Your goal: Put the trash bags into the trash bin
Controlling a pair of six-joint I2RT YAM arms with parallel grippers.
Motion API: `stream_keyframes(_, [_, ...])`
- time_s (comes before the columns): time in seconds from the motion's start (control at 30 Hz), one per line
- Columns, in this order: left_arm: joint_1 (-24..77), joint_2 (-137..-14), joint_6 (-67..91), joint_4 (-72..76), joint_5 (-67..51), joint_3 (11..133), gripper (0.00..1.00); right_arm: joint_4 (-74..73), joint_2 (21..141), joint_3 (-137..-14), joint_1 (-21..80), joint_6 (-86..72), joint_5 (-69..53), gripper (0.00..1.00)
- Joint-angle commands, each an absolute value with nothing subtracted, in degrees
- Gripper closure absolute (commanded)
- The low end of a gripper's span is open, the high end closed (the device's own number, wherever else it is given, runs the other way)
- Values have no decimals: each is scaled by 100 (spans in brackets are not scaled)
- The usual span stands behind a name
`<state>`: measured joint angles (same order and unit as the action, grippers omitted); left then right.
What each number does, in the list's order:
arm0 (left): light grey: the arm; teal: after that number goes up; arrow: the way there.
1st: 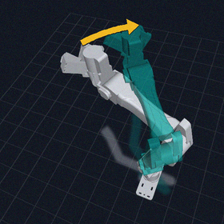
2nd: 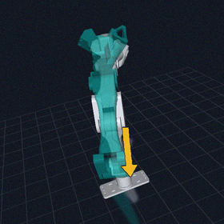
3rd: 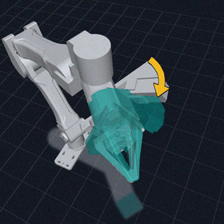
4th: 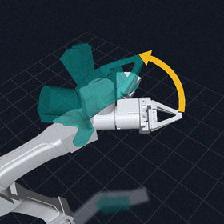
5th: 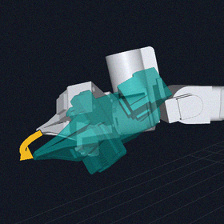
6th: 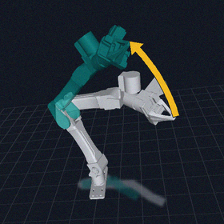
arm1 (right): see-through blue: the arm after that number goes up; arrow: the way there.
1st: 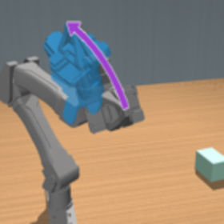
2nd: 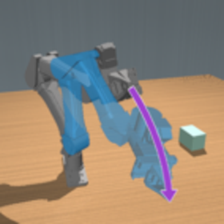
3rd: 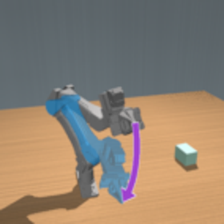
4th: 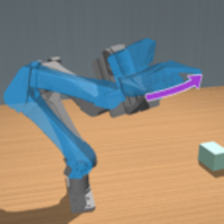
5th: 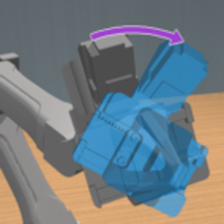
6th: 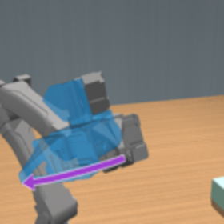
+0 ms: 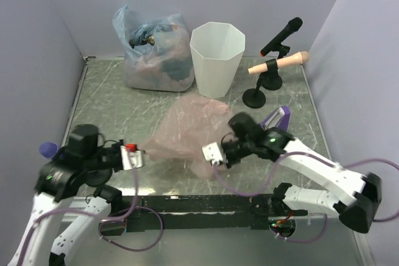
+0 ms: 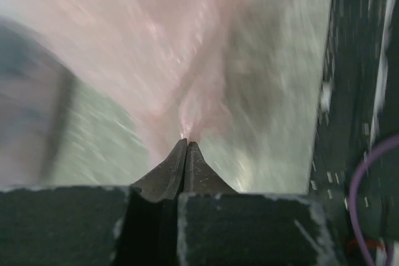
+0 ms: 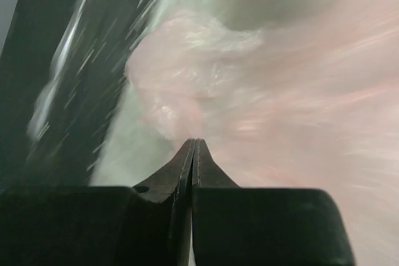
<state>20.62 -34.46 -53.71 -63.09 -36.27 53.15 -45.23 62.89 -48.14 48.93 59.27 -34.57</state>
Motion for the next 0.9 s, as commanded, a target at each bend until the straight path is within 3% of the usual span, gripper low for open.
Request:
stream_keyframes(0.0, [2083,-3523,-4028,-5634,-4334,6142,100,-3105,5923,-6482,4773,4654,-3929,100])
stream_keyframes(0.13, [2092,-3963,-2912,-5039,-3527,6591,99,-2025,6266,-7398,4483,3431,-3763,100])
stream_keyframes(0.43, [2074,-4683,-1582,-1410,515,7881,99,577,7610,-9200,4298,2364,-1241,100])
stream_keyframes(0.6, [2039,-5500,-2205,-169,800,9681,99,1555,8620,-11297,4421,2925,-1274,100])
stream_keyframes(0.73, [2048,-6107,-2452,614,309,11141,99,1889,9429,-13259,4649,3522,-1633,100])
stream_keyframes(0.8, [2048,-6249,-2286,676,-226,11626,99,2344,9213,-13142,4833,3918,-2081,100])
stream_keyframes(0.87, [2048,-6214,-2145,572,-779,11725,99,2898,8600,-12039,5018,4419,-2573,100])
